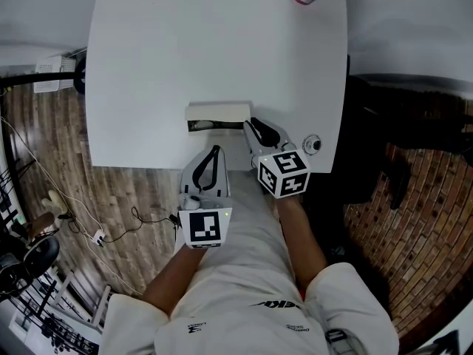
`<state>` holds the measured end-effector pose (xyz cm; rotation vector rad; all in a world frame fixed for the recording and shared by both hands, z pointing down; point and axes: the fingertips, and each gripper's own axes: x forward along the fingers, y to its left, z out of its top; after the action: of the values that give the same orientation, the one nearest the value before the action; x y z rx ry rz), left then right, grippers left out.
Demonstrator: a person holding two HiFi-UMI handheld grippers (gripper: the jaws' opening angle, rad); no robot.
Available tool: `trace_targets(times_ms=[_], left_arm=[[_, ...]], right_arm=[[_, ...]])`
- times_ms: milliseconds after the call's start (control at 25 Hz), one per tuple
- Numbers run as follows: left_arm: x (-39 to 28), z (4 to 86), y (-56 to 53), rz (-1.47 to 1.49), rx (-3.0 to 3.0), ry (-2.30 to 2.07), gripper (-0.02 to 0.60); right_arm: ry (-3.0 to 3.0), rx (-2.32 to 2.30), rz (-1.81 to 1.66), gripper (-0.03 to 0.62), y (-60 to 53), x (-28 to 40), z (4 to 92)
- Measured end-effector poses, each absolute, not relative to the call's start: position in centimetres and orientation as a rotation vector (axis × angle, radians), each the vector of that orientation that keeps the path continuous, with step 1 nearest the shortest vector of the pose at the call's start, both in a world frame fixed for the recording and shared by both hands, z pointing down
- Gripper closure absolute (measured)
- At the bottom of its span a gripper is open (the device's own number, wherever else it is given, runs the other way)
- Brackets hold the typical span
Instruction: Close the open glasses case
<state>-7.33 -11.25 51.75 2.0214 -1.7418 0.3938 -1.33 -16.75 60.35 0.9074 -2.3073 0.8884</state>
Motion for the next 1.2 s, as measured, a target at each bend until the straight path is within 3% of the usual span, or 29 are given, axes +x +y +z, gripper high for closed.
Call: trace_targets(times_ms=[1200], left_arm=[[-6.7,50.8,-10.2,0.39,2.036,-1.727,0.583]], right_arm=[[-2.249,0.887,0.846,0.547,-13.9,-0.7,61.8]])
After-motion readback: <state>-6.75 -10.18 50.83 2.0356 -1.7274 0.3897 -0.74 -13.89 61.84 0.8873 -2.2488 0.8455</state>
